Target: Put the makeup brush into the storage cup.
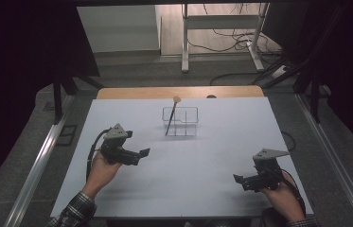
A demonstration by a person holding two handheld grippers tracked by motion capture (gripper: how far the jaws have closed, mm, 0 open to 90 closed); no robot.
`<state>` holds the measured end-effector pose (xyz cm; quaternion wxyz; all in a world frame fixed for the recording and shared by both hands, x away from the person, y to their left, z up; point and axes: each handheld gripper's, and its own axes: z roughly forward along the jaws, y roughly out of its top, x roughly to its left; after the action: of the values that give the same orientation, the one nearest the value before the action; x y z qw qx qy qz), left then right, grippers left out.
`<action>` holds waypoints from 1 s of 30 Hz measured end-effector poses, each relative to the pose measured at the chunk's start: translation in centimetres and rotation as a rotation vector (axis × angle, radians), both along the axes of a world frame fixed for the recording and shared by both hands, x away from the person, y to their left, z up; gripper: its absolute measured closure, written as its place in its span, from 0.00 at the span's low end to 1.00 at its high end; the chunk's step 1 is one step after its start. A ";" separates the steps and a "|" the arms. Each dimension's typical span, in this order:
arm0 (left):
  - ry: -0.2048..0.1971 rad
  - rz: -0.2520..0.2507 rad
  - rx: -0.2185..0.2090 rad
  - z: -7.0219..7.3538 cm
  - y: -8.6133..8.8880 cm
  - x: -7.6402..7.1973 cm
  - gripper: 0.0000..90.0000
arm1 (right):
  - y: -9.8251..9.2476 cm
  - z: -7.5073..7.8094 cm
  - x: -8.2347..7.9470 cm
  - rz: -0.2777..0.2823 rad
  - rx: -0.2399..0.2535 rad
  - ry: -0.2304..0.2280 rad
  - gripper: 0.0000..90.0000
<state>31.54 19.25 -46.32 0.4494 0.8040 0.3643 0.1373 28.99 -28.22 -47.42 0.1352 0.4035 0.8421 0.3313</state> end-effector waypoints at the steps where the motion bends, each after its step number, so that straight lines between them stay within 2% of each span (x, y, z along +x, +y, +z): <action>1: 0.001 0.000 -0.004 0.0 0.0 -0.1 0.01 | 0.0 0.0 0.0 0.000 0.000 0.000 0.00; 9: 0.007 0.006 0.007 -0.1 0.4 -0.8 0.01 | 0.0 0.0 0.0 0.000 -0.001 0.001 0.00; 17: 0.011 0.012 -0.007 0.0 0.9 -1.5 0.01 | 0.0 0.0 0.0 0.000 0.000 0.000 0.00; 30: 0.013 0.018 0.000 0.0 1.4 -2.4 0.01 | 0.0 0.0 0.0 0.000 -0.001 0.001 0.00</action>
<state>29.14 20.69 -46.35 0.4457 0.8017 0.3742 0.1362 29.02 -28.20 -47.42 0.1349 0.4038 0.8422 0.3309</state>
